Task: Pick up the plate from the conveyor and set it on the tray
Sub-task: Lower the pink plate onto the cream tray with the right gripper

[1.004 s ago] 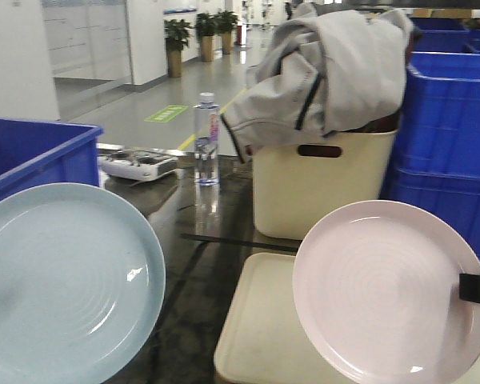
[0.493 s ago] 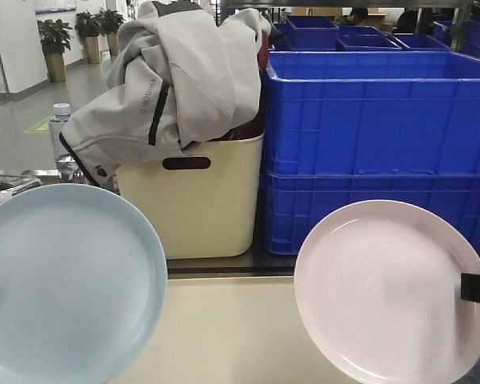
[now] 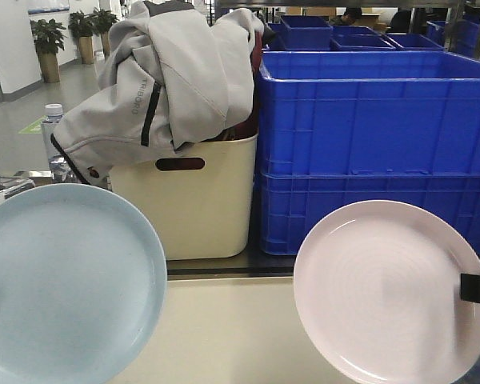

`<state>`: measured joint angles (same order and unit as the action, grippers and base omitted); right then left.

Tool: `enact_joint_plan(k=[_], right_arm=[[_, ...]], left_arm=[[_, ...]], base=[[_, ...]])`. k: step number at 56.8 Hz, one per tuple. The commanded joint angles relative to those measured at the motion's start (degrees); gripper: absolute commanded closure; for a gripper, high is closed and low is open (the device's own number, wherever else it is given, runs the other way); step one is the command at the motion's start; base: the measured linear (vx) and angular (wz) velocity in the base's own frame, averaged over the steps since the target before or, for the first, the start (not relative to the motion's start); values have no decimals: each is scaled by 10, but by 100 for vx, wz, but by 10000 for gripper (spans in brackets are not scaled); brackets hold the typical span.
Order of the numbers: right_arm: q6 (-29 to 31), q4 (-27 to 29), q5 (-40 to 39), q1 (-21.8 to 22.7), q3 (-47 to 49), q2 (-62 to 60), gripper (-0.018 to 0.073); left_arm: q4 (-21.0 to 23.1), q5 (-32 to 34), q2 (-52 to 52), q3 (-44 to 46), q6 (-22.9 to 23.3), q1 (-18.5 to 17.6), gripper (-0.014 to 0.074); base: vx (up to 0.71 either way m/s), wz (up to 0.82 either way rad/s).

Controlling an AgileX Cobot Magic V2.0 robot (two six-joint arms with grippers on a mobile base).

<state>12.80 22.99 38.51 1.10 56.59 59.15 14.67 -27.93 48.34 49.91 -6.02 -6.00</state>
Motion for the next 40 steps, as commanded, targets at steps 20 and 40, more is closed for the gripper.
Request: enact_joint_plan(k=[20, 40], right_arm=[[4, 56, -50, 0, 16, -4, 568], [41, 100, -38, -104, 58, 139, 568]], left_arm=[[12, 57, -6, 15, 3, -3, 602], [12, 46, -6, 15, 3, -3, 602]], base=[[0, 0], [0, 0]])
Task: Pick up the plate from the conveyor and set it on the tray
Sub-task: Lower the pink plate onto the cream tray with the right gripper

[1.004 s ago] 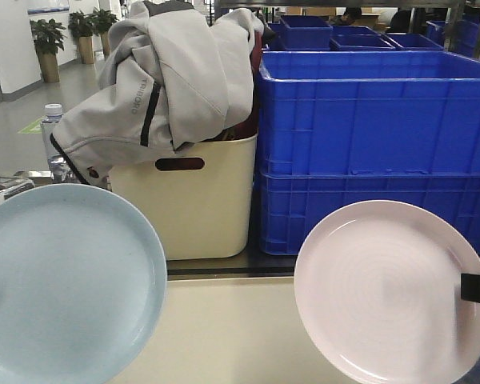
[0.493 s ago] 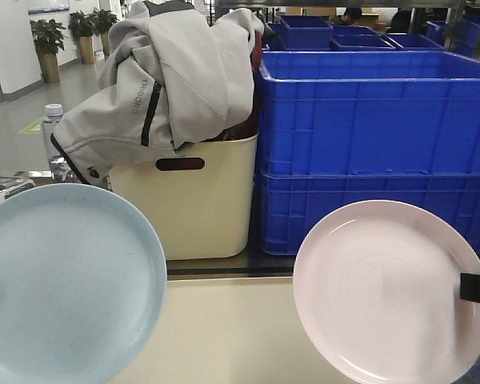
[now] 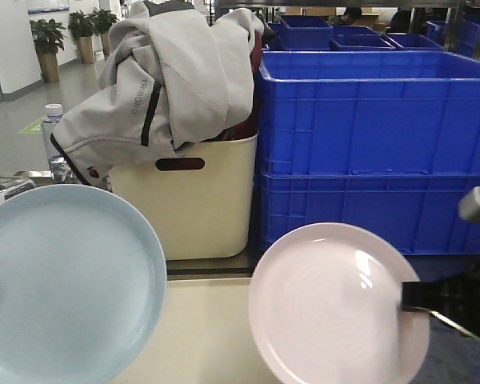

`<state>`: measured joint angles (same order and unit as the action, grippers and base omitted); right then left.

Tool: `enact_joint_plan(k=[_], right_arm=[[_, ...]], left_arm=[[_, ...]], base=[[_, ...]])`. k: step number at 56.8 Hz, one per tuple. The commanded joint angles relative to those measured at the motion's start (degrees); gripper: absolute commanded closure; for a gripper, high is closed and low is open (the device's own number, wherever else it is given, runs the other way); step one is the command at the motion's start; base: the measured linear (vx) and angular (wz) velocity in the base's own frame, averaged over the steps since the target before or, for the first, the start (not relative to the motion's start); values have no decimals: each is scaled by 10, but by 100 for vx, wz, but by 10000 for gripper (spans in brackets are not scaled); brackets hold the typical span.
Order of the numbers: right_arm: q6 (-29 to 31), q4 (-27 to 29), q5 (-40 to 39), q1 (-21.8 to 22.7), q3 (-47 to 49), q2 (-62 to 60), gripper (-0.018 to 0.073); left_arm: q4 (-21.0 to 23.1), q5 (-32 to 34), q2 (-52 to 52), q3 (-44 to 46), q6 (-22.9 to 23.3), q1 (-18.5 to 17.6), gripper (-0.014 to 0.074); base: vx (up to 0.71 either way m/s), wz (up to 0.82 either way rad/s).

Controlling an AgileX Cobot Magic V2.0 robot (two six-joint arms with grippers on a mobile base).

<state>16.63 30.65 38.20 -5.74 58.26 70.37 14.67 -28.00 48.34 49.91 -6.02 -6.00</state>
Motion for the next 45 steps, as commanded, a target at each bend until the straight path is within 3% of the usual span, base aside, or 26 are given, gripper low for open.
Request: enact_joint_plan(k=[1, 11, 29, 37, 45], right_arm=[[1, 23, -36, -42, 47, 36, 568], [-40, 22, -32, -86, 124, 143, 568], [-53, 29, 26, -86, 196, 264, 542], [-46, 38, 26, -86, 196, 267, 445], [-41, 38, 27, -86, 196, 267, 274]], left_arm=[[12, 46, -6, 15, 3, -3, 602], [12, 45, -6, 15, 3, -3, 602], [12, 45, -6, 15, 3, -3, 602], [12, 45, -6, 15, 3, -3, 602], [12, 45, -6, 15, 3, -3, 602]], base=[[0, 0], [0, 0], [0, 0], [0, 0], [0, 0]])
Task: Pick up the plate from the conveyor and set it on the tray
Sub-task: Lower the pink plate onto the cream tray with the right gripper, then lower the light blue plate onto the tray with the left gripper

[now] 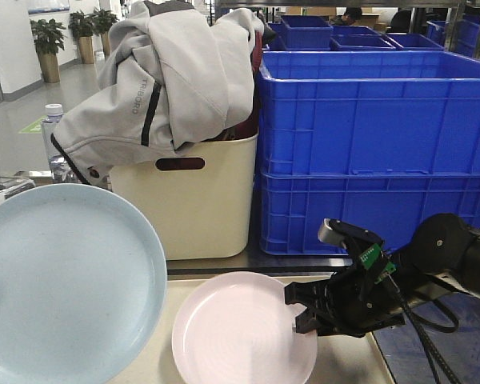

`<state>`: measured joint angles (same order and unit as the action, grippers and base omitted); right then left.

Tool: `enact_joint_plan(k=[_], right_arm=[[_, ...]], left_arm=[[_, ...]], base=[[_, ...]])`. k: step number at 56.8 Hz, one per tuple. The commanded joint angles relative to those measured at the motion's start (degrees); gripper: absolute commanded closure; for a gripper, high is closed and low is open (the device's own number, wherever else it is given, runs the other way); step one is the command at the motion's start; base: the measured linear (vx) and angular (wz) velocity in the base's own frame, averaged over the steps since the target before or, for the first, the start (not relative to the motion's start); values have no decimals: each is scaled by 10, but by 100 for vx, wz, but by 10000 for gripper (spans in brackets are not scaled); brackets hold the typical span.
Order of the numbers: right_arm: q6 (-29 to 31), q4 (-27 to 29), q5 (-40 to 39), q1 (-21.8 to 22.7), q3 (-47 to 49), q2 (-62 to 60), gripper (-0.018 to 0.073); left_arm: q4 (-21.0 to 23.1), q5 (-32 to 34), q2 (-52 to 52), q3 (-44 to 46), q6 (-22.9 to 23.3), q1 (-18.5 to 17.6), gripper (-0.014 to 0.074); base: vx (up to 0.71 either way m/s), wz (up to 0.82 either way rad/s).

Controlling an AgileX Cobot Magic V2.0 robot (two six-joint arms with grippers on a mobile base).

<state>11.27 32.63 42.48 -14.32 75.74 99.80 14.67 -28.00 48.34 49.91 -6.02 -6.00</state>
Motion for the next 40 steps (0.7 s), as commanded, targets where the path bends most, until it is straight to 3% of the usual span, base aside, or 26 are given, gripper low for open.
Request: enact_joint_plan(k=[1, 13, 21, 27, 34, 40], right_arm=[[14, 18, -16, 0, 21, -27, 254], [30, 15, -18, 1, 21, -36, 27], [69, -17, -9, 1, 23, -74, 22], [50, -72, 0, 1, 23, -116, 181], [14, -154, 0, 1, 23, -169, 577], [-4, -191, -14, 1, 11, -211, 574]], left_arm=[[12, 45, -6, 15, 3, -3, 602], [14, 45, -6, 15, 3, -3, 602], [45, 34, -5, 16, 0, -3, 602], [87, 14, 13, 16, -23, -3, 600], [169, -11, 57, 16, -89, -4, 596], [244, -20, 103, 26, -139, -15, 596]], base=[[0, 0], [0, 0], [0, 0], [0, 0], [0, 0], [0, 0]])
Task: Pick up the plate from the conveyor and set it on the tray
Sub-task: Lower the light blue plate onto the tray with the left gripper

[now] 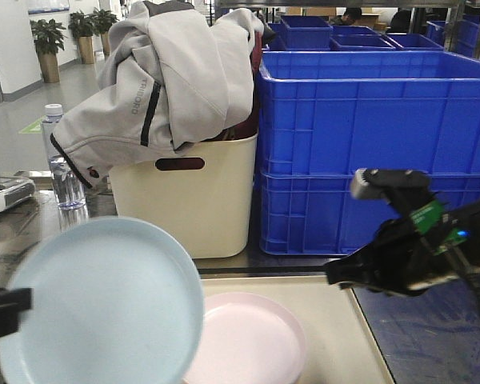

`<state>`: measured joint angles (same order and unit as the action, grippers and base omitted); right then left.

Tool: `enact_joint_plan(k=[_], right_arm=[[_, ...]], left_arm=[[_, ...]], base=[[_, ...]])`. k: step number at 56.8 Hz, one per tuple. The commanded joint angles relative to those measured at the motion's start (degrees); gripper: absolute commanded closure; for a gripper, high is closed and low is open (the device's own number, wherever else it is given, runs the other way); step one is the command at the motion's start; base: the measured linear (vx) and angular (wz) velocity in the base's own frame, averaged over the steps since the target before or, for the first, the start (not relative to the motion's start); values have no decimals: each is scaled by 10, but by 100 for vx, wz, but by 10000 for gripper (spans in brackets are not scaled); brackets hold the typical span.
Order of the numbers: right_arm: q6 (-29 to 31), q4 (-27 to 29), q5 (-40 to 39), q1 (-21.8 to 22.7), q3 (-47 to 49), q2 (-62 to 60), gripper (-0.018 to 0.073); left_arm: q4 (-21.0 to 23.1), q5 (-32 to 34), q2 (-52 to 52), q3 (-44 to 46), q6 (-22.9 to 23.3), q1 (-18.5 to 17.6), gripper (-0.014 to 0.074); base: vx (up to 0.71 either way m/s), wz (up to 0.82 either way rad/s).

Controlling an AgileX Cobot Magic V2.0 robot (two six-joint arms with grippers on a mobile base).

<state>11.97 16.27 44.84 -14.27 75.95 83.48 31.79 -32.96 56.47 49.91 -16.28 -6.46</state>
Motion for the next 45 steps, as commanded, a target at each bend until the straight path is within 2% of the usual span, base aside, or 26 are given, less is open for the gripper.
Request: enact_joint_plan(k=[1, 4, 8, 21, 31, 38, 45], right_arm=[[-11, -28, -42, 1, 6, -56, 575], [-11, -30, -50, 1, -12, -77, 573], [-11, -30, -59, 1, -36, -100, 573], [-8, -55, -71, 1, -87, -133, 571], [-8, -59, -73, 1, -91, -133, 571], [-8, -58, -74, 1, -91, -133, 571], [-8, -58, -74, 1, -91, -133, 571]], left_arm=[[87, 29, 32, 31, -43, -12, 596], [118, 23, 59, 46, -58, -22, 596], [136, 13, 101, 73, -67, -35, 596], [140, 6, 244, 183, -68, -82, 596], [140, 11, 322, 235, -77, -95, 587], [139, 12, 347, 244, -77, -95, 534], [139, 15, 357, 244, -78, -95, 431]], base=[[0, 0], [0, 0], [0, 0], [0, 0], [0, 0], [0, 0], [0, 0]])
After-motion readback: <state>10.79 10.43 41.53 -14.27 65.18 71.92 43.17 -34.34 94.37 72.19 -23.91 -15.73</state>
